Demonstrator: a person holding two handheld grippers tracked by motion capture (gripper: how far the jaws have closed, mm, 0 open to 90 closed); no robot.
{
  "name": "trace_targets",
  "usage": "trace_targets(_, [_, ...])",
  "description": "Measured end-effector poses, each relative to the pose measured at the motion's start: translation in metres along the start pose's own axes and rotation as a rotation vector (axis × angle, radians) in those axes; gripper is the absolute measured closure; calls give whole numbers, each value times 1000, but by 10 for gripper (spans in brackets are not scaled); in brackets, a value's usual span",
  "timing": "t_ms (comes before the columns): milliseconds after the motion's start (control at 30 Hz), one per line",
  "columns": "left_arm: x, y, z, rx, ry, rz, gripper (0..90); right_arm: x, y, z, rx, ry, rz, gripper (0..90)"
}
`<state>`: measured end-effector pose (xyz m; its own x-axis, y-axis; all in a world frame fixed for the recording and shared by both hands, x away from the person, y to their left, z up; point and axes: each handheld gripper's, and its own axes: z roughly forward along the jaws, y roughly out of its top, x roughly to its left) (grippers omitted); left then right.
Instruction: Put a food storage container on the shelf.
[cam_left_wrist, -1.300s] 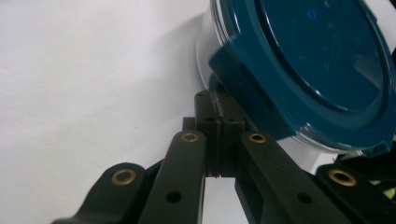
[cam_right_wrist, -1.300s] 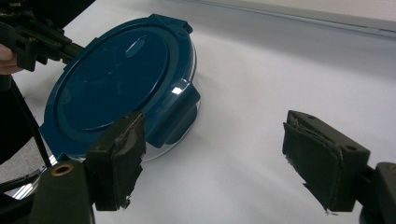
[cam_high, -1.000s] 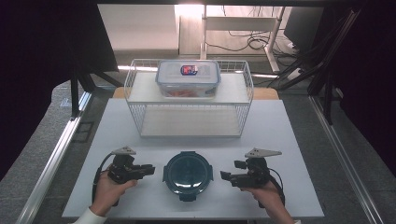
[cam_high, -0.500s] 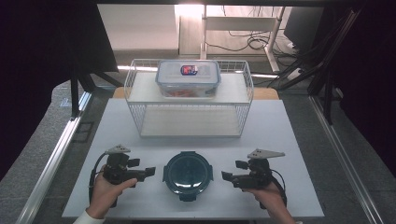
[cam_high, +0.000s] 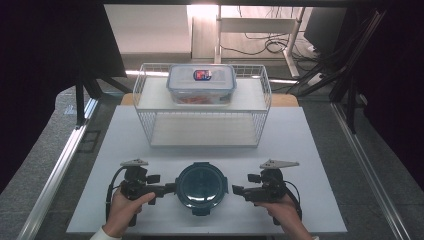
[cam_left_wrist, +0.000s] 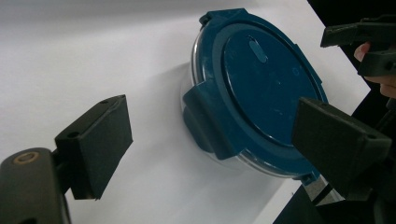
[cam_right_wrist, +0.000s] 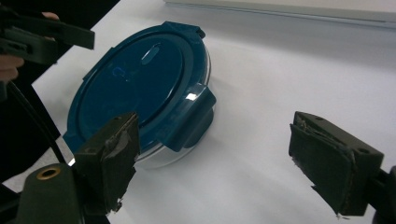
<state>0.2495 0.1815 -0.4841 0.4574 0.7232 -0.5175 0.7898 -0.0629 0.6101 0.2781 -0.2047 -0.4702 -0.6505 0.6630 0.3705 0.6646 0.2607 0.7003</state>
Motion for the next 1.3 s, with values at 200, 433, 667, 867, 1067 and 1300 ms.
trace_targets(200, [5, 2, 7, 12, -60, -44, 101, 1, 1, 11, 22, 39, 56, 156])
trace_targets(433, [3, 10, 11, 4, -89, -70, 102, 9, 11, 29, 83, 71, 105, 143])
trace_targets(667, [10, 2, 23, 36, -112, -116, 126, 2, 6, 44, 90, 92, 198, 141])
trace_targets(867, [11, -1, 35, 70, -145, -124, 149, -1, 2, 57, 111, 136, 240, 143])
trace_targets(1067, [10, -6, 43, 95, -204, -153, 199, -1, 0, 64, 128, 177, 284, 165])
trace_targets(1300, [11, -9, 42, 80, -195, -213, 300, 1, -2, 70, 154, 231, 341, 239])
